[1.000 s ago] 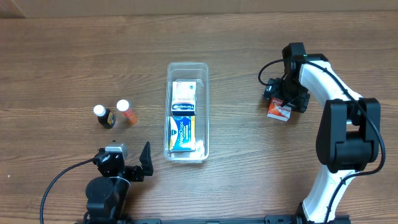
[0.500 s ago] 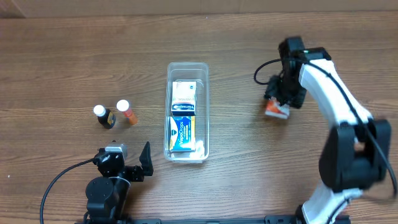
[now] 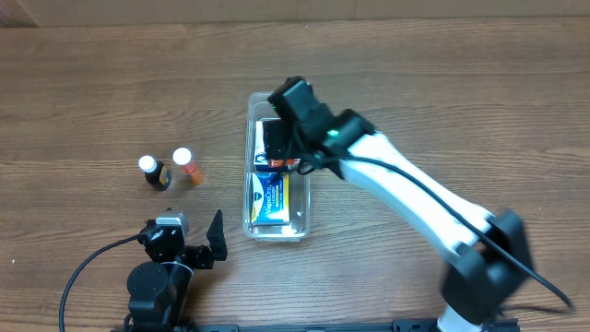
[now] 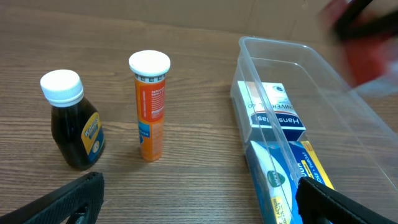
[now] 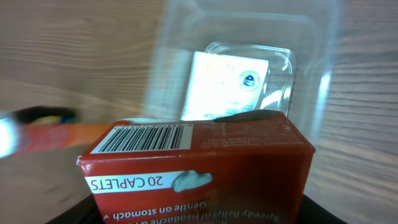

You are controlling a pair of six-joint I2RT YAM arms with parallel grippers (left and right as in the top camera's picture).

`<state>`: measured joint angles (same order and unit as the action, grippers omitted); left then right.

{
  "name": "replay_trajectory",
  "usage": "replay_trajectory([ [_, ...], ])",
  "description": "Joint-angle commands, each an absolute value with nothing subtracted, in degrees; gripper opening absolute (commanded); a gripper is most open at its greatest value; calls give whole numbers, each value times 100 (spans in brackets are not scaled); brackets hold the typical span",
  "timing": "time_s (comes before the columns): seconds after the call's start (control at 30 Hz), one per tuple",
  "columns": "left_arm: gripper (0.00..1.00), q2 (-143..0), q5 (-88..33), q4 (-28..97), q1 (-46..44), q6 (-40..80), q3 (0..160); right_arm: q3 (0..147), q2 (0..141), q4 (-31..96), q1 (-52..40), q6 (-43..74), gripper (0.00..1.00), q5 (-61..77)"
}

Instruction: Pack container

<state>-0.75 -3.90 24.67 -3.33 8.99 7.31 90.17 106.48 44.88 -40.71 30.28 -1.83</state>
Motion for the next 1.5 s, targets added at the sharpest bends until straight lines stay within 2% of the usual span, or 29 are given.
replay_trajectory([
  [0.0,100,-27,-408,2462,-303,941,714,8962,11093,4066,-3979,3153,66,-95],
  [0.17,100,-27,-408,2462,-303,941,714,8962,11196,3538,-4005,3157,71,-95],
  [0.3,100,-27,-408,2460,-303,941,714,8962,11198,3135,-4005,3155,84,-139],
  [0.4,100,-27,-408,2462,-303,941,714,8965,11196,2875,-4005,3159,89,-67],
  [0.43,100,-27,-408,2462,-303,939,714,8965,11196,2851,-4005,3181,96,-69],
  [0.7,100,-27,-408,2462,-303,939,714,8978,10243,2989,-3756,2941,95,-189],
  [0.8,100,-27,-408,2462,-303,939,714,8978,9504,3343,-3299,2689,99,-246],
  [0.93,100,-27,-408,2462,-303,941,714,8976,8556,4169,-2051,2526,100,-235],
  [1.17,100,-27,-408,2462,-303,939,714,8976,8217,5277,99,2506,100,491],
  [1.3,100,-27,-408,2462,-303,939,714,8973,8241,5739,569,2510,100,613],
  [1.47,100,-27,-349,2226,-303,1072,711,8973,8241,5802,617,2508,100,613],
])
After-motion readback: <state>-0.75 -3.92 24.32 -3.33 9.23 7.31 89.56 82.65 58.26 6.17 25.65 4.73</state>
